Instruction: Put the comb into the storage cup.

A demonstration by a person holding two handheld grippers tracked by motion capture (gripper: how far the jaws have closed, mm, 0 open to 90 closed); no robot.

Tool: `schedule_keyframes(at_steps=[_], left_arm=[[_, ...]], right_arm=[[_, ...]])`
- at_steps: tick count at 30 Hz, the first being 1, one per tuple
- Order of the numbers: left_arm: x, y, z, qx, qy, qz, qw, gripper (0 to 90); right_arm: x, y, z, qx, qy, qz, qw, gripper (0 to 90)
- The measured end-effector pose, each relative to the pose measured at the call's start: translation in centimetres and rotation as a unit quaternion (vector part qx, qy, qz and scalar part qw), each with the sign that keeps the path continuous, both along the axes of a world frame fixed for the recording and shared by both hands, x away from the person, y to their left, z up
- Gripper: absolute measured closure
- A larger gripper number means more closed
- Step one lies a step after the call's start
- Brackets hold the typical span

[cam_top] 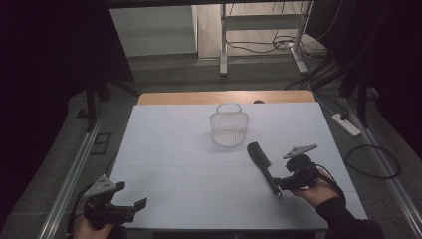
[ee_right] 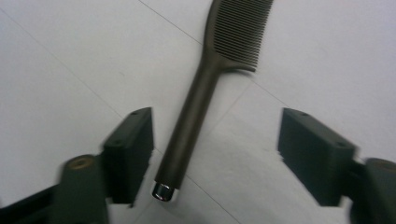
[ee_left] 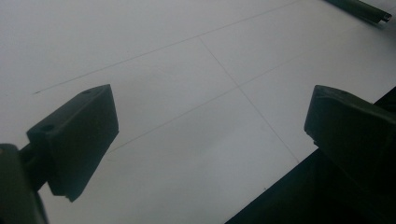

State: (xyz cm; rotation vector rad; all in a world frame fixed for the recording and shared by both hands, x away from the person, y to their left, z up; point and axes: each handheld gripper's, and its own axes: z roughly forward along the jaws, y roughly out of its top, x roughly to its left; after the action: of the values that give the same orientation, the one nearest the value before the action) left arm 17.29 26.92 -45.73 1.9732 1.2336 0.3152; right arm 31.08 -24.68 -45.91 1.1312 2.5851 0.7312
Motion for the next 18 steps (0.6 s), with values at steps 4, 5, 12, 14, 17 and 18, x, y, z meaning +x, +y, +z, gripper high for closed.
schedule_keyframes(at_steps=[4,5,12,14,17,18], left_arm=[[0.0,0.0,0.0,0.0,0.0,0.0,1.0,3.6],[0.0,0.0,0.0,0.0,0.0,0.001,1.0,3.6],[0.0,0.0,0.0,0.0,0.001,0.001,1.0,3.6],[0.0,0.0,0.0,0.0,0.001,0.001,1.0,3.6],[0.0,0.0,0.0,0.001,0.001,0.001,1.0,3.6],[0.0,0.0,0.0,0.002,0.001,0.0,1.0,3.6]], right_arm=[[0.2,0.7,-0.1,-0.001,0.005,0.001,1.0,8.5],[0.3,0.9,-0.1,-0.004,0.003,-0.001,1.0,5.6],[0.9,1.9,-0.1,-0.012,0.003,-0.011,0.9999,0.0],[1.0,2.1,-0.1,-0.014,0.004,-0.01,0.9998,0.0],[1.3,2.6,-0.2,-0.019,0.017,-0.013,0.9996,0.0],[1.4,2.8,-0.4,-0.02,0.018,-0.012,0.9996,0.0]])
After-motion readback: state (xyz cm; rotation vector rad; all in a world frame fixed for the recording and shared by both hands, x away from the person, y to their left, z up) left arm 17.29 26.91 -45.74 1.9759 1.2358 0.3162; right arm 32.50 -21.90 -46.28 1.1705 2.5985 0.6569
